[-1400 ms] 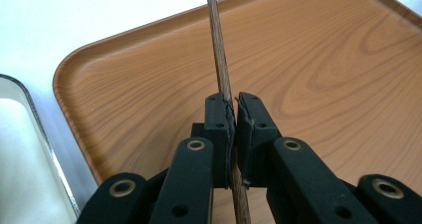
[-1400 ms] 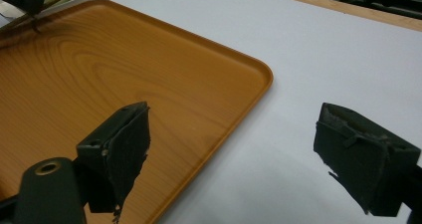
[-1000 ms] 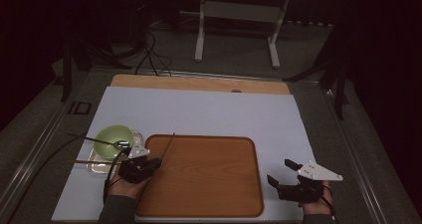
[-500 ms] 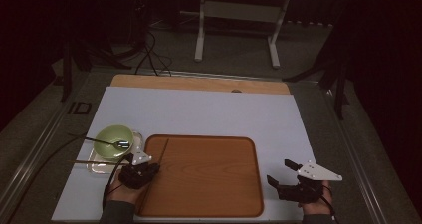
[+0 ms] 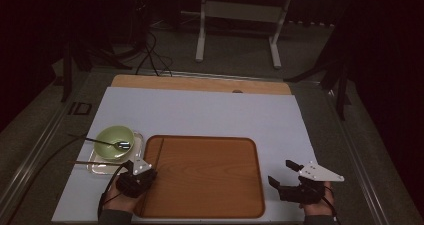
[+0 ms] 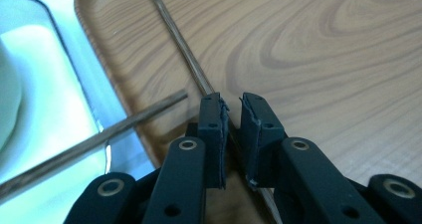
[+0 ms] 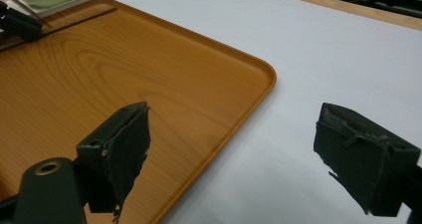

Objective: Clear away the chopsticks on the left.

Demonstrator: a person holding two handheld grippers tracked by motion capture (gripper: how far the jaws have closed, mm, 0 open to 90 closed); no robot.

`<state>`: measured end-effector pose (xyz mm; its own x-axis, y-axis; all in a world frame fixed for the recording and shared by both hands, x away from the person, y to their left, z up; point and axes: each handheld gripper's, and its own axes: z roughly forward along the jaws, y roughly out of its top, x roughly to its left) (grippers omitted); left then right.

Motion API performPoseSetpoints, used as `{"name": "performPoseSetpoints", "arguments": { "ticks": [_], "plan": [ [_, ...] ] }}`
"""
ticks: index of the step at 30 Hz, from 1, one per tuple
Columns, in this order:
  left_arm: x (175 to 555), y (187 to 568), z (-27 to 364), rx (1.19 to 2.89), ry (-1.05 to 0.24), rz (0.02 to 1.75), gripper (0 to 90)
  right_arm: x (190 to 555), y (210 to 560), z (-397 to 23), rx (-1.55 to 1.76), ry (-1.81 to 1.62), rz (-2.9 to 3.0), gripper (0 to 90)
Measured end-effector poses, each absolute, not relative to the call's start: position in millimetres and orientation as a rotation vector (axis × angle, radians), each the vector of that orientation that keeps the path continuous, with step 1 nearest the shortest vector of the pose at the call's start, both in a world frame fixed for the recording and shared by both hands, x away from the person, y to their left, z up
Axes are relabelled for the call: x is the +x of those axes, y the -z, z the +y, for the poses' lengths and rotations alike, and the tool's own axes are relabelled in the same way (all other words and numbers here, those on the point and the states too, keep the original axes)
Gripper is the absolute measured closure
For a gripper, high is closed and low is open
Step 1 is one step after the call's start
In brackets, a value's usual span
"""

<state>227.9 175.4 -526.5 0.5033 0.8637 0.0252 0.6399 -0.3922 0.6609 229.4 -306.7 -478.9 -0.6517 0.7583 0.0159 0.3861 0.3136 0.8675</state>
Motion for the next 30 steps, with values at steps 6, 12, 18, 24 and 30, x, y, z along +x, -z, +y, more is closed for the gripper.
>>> {"name": "performPoseSetpoints", "arguments": {
  "ticks": [6, 12, 18, 24, 30],
  "plan": [
    [223.5, 525.6, 181.6, 2.149, -0.503, 1.265, 80.3, 229.4, 478.7, -306.4, 1.015, -1.281, 2.190, 14.1],
    [221.2, 524.3, 183.5, 2.150, -0.505, 1.271, 79.4, 229.6, 478.7, -306.2, 1.015, -1.281, 2.191, 14.1],
    [219.6, 524.2, 184.5, 2.138, -0.491, 1.278, 76.3, 229.6, 478.6, -306.4, 1.016, -1.281, 2.190, 14.1],
    [219.0, 523.4, 183.2, 2.143, -0.482, 1.268, 73.0, 229.5, 478.5, -306.4, 1.016, -1.281, 2.190, 14.1],
    [218.1, 520.3, 184.1, 2.130, -0.472, 1.261, 69.3, 229.5, 478.5, -306.6, 1.016, -1.281, 2.189, 14.1]
  ]
}}
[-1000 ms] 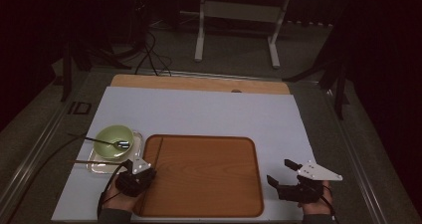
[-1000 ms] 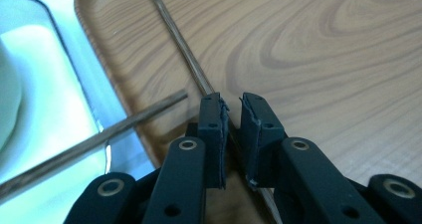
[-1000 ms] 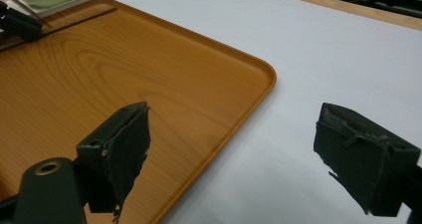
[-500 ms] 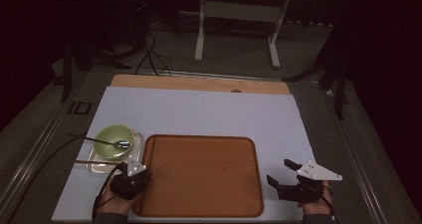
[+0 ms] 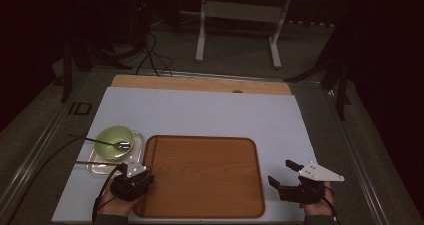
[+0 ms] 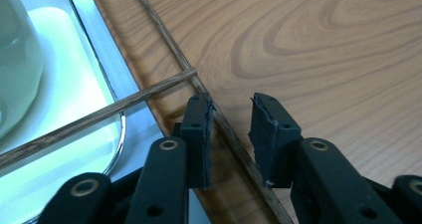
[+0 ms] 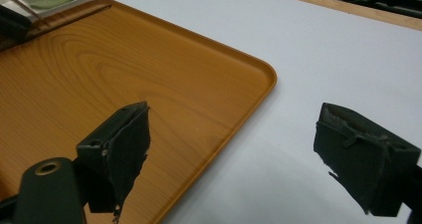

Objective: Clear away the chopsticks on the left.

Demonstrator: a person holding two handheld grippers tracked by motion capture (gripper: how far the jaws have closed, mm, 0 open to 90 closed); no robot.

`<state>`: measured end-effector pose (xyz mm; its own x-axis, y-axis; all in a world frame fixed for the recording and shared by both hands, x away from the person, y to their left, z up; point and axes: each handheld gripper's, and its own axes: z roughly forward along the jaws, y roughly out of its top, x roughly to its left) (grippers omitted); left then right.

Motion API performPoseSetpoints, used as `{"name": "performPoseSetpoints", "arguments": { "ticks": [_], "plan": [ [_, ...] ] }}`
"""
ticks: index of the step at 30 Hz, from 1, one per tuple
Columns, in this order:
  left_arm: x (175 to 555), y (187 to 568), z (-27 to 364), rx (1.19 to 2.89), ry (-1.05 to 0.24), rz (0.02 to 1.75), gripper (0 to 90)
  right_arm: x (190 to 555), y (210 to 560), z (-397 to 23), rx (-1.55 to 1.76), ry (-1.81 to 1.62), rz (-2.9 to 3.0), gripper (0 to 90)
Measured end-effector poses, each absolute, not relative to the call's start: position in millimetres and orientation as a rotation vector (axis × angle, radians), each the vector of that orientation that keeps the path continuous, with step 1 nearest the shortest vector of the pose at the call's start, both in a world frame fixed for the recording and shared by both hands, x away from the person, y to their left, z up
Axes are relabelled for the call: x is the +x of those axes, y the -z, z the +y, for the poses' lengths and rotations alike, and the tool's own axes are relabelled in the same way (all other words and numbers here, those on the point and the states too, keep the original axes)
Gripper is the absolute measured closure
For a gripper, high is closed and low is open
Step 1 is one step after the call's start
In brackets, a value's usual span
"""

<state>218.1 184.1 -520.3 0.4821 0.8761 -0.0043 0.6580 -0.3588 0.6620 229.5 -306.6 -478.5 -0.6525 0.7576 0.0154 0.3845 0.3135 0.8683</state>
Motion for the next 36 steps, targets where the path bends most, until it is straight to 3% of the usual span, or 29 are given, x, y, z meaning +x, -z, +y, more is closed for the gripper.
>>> {"name": "performPoseSetpoints", "arguments": {
  "ticks": [17, 36],
  "plan": [
    [211.7, 499.8, 210.8, 2.050, -0.451, 1.224, 52.8, 229.3, 478.0, -307.0, 1.016, -1.286, 2.183, 14.1],
    [211.1, 473.5, 244.3, 2.005, -0.607, 1.174, 38.3, 229.7, 476.8, -306.5, 0.997, -1.291, 2.186, 14.1]
  ]
}}
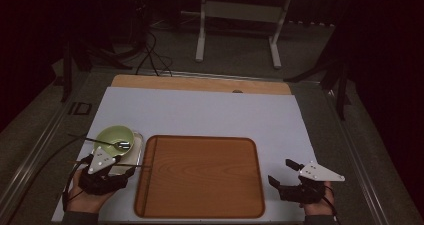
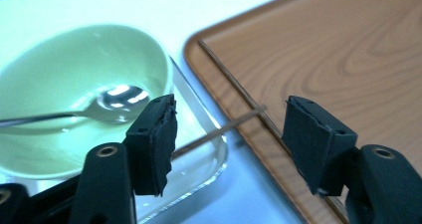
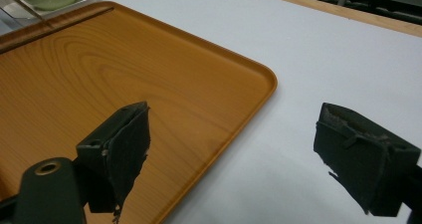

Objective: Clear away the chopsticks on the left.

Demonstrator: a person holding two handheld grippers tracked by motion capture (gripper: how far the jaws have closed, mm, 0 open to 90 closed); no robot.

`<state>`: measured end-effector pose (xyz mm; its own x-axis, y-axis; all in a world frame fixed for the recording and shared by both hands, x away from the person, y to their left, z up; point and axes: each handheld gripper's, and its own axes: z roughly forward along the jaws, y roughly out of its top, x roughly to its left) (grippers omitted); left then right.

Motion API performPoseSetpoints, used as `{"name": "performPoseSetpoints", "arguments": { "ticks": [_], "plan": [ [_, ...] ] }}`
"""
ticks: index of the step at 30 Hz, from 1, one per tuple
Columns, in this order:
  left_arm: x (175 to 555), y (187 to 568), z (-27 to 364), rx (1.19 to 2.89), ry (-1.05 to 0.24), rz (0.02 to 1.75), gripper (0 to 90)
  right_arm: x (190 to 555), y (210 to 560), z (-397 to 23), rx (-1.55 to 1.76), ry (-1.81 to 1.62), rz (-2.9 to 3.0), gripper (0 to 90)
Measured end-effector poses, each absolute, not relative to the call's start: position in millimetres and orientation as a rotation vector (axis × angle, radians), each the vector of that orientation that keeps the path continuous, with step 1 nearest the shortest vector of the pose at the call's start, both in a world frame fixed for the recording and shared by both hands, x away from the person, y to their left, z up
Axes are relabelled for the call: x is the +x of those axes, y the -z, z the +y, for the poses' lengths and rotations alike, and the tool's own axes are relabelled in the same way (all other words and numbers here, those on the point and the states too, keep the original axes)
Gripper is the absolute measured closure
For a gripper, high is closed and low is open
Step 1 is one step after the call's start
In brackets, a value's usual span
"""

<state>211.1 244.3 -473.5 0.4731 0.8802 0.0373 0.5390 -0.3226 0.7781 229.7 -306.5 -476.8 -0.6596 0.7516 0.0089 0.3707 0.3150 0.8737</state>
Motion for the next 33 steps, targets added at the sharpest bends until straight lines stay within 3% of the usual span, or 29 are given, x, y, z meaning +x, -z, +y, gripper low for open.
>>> {"name": "performPoseSetpoints", "arguments": {
  "ticks": [7, 15, 33],
  "plan": [
    [209.8, 465.4, 259.2, 1.952, -0.696, 1.201, 27.5, 228.5, 476.6, -306.7, 0.996, -1.287, 2.186, 14.1],
    [208.9, 467.5, 283.9, 1.933, -0.750, 1.262, 26.4, 228.4, 477.1, -307.3, 0.996, -1.282, 2.189, 14.1],
    [227.6, 498.5, 312.8, 1.958, -0.623, 1.361, 20.4, 229.3, 477.5, -305.6, 0.992, -1.276, 2.201, 14.1]
  ]
}}
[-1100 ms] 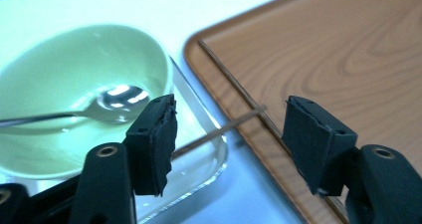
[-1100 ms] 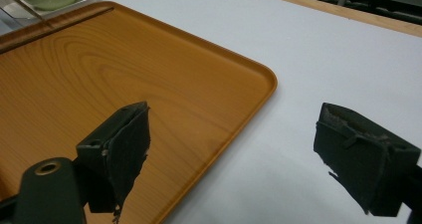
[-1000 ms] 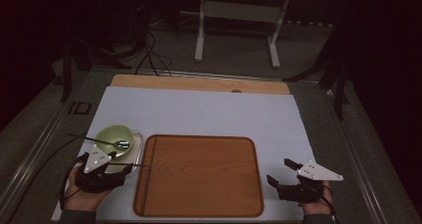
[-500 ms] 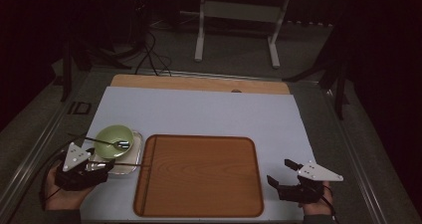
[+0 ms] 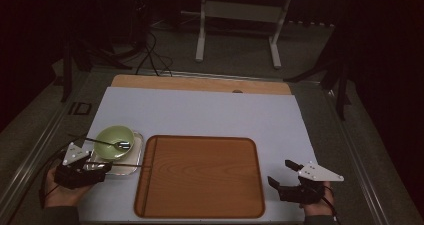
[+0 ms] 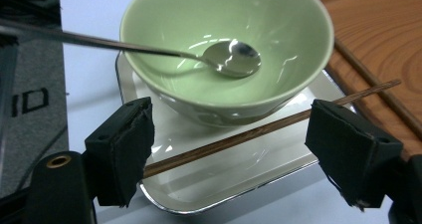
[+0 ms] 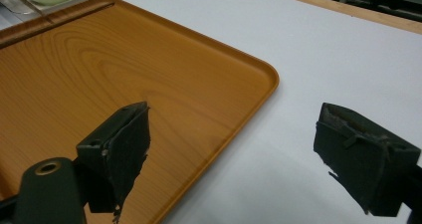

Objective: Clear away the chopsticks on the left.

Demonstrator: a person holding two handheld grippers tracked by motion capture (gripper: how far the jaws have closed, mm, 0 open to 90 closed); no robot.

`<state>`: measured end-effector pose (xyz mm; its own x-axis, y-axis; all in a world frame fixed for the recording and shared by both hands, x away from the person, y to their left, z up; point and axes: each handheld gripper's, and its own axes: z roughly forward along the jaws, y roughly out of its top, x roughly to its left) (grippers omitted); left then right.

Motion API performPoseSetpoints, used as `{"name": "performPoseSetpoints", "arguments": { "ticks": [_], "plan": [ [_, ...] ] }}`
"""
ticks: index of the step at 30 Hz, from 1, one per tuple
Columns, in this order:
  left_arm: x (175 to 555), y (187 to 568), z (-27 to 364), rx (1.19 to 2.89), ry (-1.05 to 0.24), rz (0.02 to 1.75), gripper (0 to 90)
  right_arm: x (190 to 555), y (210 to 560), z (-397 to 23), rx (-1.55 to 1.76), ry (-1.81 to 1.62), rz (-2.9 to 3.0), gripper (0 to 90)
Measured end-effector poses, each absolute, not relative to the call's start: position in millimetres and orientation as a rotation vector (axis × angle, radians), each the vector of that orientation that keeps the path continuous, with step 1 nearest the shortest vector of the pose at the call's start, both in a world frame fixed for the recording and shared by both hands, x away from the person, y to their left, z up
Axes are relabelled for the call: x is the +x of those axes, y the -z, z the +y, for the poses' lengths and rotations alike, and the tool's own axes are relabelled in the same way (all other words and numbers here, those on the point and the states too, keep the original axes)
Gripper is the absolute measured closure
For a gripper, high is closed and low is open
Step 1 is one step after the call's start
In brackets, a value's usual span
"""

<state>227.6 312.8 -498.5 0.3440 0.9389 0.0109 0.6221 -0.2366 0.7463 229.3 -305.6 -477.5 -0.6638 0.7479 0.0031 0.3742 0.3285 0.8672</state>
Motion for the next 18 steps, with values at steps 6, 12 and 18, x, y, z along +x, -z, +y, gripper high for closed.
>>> {"name": "performPoseSetpoints", "arguments": {
  "ticks": [6, 12, 18],
  "plan": [
    [232.3, 504.4, 315.4, 1.966, -0.579, 1.349, 24.0, 229.9, 477.8, -305.0, 0.991, -1.272, 2.204, 14.1],
    [234.8, 509.9, 316.0, 1.985, -0.580, 1.347, 31.5, 230.3, 478.1, -304.4, 0.991, -1.272, 2.207, 14.1],
    [234.7, 512.8, 316.1, 2.005, -0.571, 1.353, 38.2, 230.6, 477.8, -304.2, 0.992, -1.272, 2.210, 14.1]
  ]
}}
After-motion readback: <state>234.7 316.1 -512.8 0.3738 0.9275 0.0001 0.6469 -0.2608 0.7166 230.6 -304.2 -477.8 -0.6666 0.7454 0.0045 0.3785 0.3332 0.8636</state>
